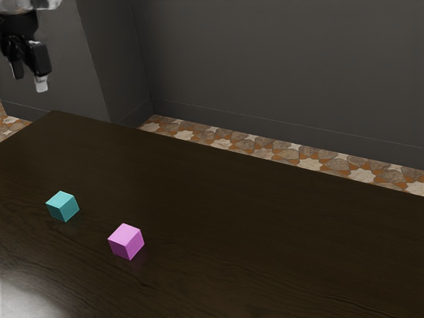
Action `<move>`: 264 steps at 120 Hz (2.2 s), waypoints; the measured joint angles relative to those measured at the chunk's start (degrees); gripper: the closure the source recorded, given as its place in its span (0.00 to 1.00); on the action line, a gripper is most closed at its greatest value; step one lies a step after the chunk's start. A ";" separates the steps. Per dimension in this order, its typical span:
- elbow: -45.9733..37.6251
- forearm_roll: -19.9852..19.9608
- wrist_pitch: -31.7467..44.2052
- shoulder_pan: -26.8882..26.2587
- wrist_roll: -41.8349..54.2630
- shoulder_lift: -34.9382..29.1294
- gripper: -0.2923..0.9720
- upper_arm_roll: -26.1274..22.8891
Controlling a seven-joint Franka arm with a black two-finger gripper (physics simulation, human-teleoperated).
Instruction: Pick up the blue block with one arm, and put the blue block on the pink block with one arm
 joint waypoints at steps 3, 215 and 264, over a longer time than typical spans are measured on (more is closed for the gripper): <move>-3.23 0.10 0.96 2.40 0.17 -0.17 0.23 -0.01; -35.49 -13.56 58.78 -6.89 110.93 20.44 0.23 26.42; -35.19 -13.27 61.38 -6.65 112.44 22.92 0.23 26.18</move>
